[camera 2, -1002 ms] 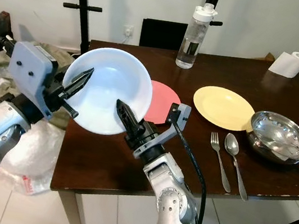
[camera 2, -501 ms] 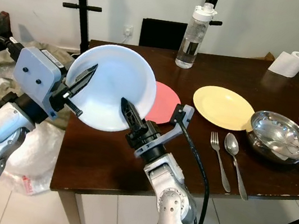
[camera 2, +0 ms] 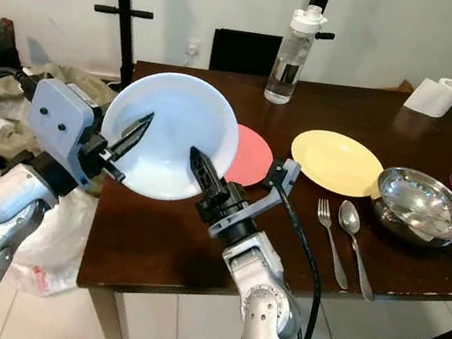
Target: Setting the table
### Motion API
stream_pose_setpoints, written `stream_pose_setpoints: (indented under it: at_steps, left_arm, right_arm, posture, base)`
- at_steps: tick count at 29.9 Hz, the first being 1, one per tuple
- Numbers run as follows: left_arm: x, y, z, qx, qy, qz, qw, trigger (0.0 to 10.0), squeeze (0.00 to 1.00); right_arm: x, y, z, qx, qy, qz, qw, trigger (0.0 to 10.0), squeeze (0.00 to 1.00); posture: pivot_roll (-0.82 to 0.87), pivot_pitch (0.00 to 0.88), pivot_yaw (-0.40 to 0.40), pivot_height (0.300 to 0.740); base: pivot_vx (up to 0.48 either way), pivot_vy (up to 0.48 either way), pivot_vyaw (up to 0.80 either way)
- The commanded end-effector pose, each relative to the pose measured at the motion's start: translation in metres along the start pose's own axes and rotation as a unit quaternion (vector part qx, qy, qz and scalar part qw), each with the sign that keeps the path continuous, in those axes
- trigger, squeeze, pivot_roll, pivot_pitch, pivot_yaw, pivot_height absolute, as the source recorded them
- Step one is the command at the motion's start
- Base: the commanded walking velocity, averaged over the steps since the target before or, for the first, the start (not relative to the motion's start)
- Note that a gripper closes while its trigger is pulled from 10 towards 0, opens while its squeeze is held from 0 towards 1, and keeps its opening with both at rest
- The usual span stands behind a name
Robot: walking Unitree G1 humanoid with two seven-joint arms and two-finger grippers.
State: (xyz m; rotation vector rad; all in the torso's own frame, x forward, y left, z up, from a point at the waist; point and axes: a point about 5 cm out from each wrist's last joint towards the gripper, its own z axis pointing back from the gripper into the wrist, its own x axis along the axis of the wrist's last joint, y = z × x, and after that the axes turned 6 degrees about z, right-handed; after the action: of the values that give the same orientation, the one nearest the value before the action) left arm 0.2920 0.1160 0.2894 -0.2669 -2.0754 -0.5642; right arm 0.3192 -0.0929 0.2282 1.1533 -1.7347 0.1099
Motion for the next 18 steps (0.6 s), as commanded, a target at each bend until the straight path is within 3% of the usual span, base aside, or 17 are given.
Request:
stream_pose_setpoints:
  at_steps: [1,2,3,7,8,9,12,15,18]
  left_arm:
    - [-0.004,-0.003,0.0,-0.004,0.014,0.005,1.0,10.0,1.0]
    - [-0.005,-0.001,0.001,0.0,0.022,0.009,1.0,10.0,1.0]
    - [-0.004,0.004,0.003,0.008,0.027,0.025,0.999,10.0,0.0]
    - [-0.002,0.01,0.006,0.008,0.034,0.053,0.998,10.0,0.0]
    - [-0.001,0.018,0.012,0.004,0.05,0.095,0.994,10.0,0.0]
    - [-0.004,0.025,0.019,0.004,0.068,0.128,0.989,10.0,0.0]
    - [-0.009,0.029,0.027,0.006,0.089,0.151,0.984,10.0,0.0]
    - [-0.015,0.027,0.035,0.0,0.113,0.182,0.977,10.0,0.0]
    - [-0.033,0.021,0.047,0.002,0.169,0.208,0.963,10.0,0.0]
  right_arm:
    - [-0.004,0.003,0.001,0.001,0.008,0.006,1.0,0.0,0.0]
    - [-0.005,0.003,0.002,-0.001,0.01,0.009,1.0,0.0,0.0]
    - [-0.006,0.001,0.003,-0.011,0.015,0.018,1.0,0.0,0.0]
    - [-0.007,-0.005,0.005,-0.035,0.019,0.034,0.999,0.4,0.0]
    - [-0.006,-0.013,0.007,-0.065,0.019,0.053,0.996,10.0,0.0]
    - [-0.003,-0.019,0.01,-0.09,0.016,0.067,0.994,10.0,0.0]
    - [0.0,-0.025,0.013,-0.113,0.013,0.079,0.99,10.0,0.0]
    - [0.002,-0.032,0.018,-0.139,0.017,0.1,0.985,10.0,0.0]
    - [0.004,-0.042,0.028,-0.193,0.028,0.151,0.969,10.0,0.0]
  posture:
    - [0.1,0.117,0.066,0.74]
    - [0.1,0.12,0.067,0.74]
    - [0.1,0.122,0.067,0.74]
    - [0.1,0.128,0.07,0.74]
    - [0.11,0.131,0.073,0.74]
    - [0.11,0.132,0.073,0.74]
    - [0.11,0.135,0.075,0.74]
    - [0.12,0.142,0.078,0.74]
    - [0.12,0.151,0.086,0.74]
  base:
    - [0.0,0.0,0.0]
    - [0.0,0.0,0.0]
    - [0.0,0.0,0.0]
    - [0.0,0.0,0.0]
    - [0.0,0.0,0.0]
    - [0.0,0.0,0.0]
    - [0.0,0.0,0.0]
    - [0.0,0.0,0.0]
    - [0.0,0.0,0.0]
